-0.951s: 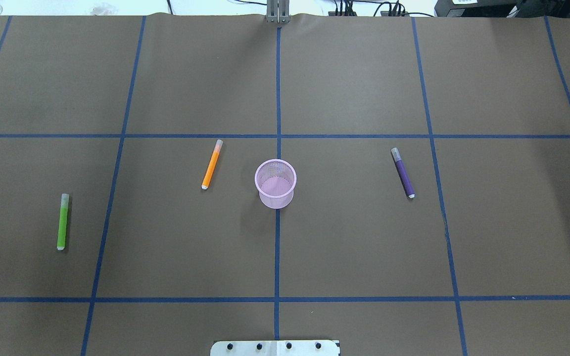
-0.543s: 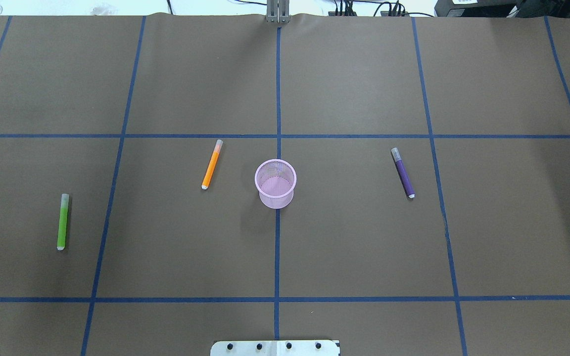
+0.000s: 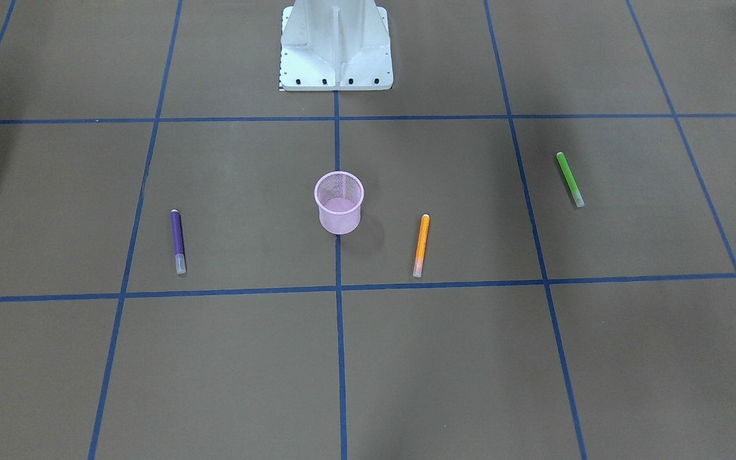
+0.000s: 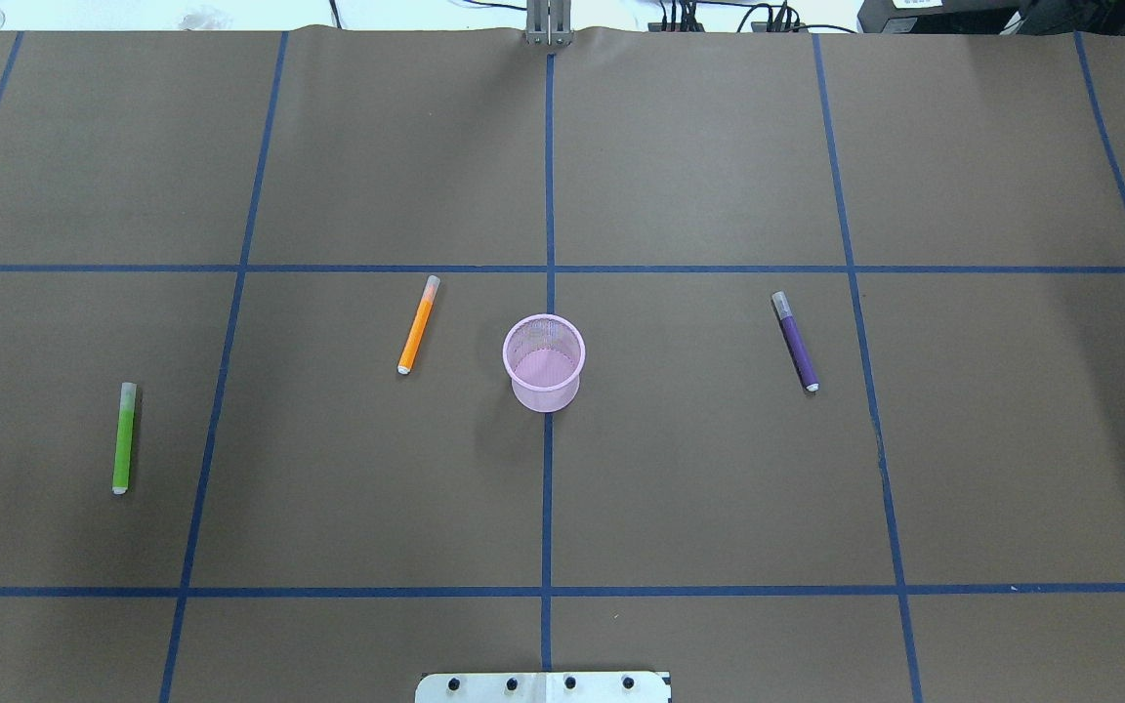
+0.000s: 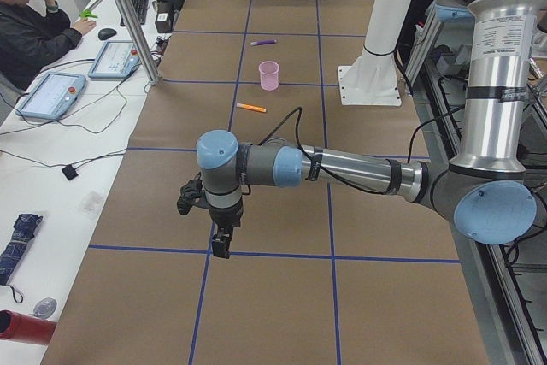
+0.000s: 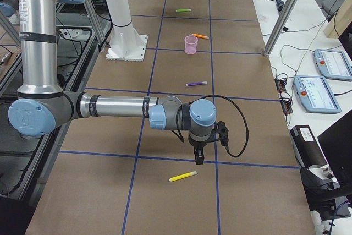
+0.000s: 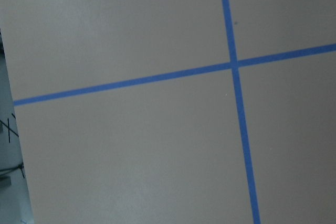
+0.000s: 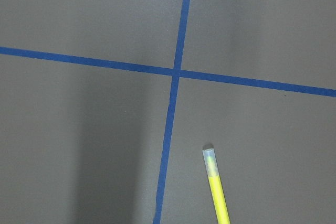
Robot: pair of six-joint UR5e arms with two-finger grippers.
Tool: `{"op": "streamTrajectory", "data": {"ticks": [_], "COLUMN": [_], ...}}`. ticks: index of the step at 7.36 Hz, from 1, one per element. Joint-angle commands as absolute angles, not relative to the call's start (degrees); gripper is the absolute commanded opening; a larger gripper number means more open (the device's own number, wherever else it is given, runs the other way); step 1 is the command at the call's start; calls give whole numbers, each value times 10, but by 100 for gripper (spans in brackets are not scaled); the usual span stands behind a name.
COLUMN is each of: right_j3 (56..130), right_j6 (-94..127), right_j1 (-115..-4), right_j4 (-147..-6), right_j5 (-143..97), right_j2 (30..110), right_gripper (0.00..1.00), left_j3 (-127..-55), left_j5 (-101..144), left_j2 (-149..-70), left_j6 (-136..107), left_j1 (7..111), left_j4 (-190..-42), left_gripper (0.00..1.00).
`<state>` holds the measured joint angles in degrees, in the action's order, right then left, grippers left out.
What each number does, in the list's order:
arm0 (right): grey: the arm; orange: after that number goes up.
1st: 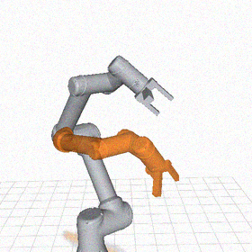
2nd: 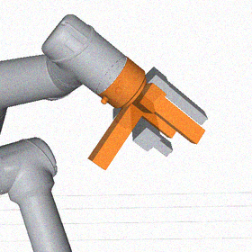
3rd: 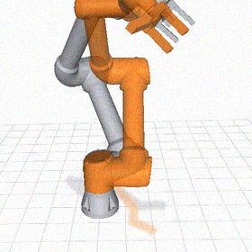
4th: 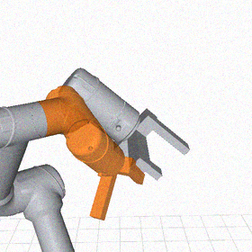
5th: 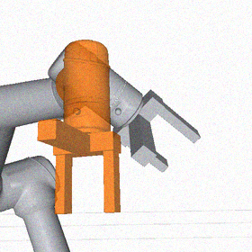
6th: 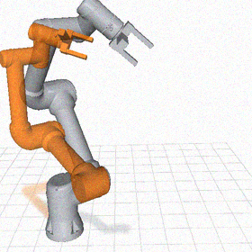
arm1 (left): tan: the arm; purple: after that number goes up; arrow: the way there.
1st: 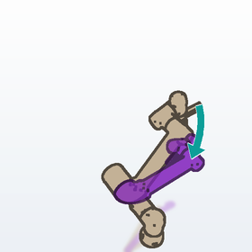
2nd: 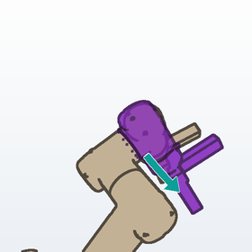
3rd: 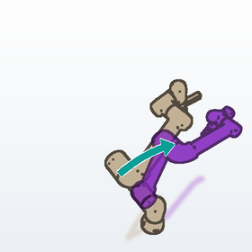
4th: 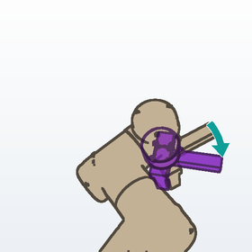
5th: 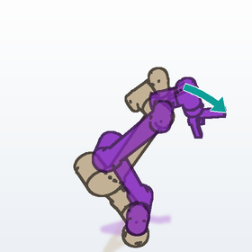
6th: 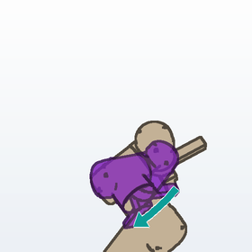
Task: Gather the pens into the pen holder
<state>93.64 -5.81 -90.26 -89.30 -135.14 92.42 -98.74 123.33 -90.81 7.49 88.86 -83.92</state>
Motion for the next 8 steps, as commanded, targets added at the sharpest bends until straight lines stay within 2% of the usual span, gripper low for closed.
{"op": "streamTrajectory", "data": {"ticks": [1,3,5,8], "right_j3": [948,952,943,940], "right_j6": [-58,-59,-58,-26], "right_j1": [-903,-902,-898,-898], "right_j4": [-894,-896,-892,-893], "right_j5": [-1358,-1351,-1345,-1350], "right_j2": [925,925,924,925], "right_gripper": [100,100,100,100], "left_j3": [-1006,-1055,-1069,-1118], "left_j5": [1236,1236,1242,1240], "left_j2": [-910,-901,-884,-820], "left_j6": [74,10,-7,-422], "left_j1": [879,840,792,606], "left_j4": [-850,-855,-908,-1083], "left_gripper": [99,100,100,100]}}
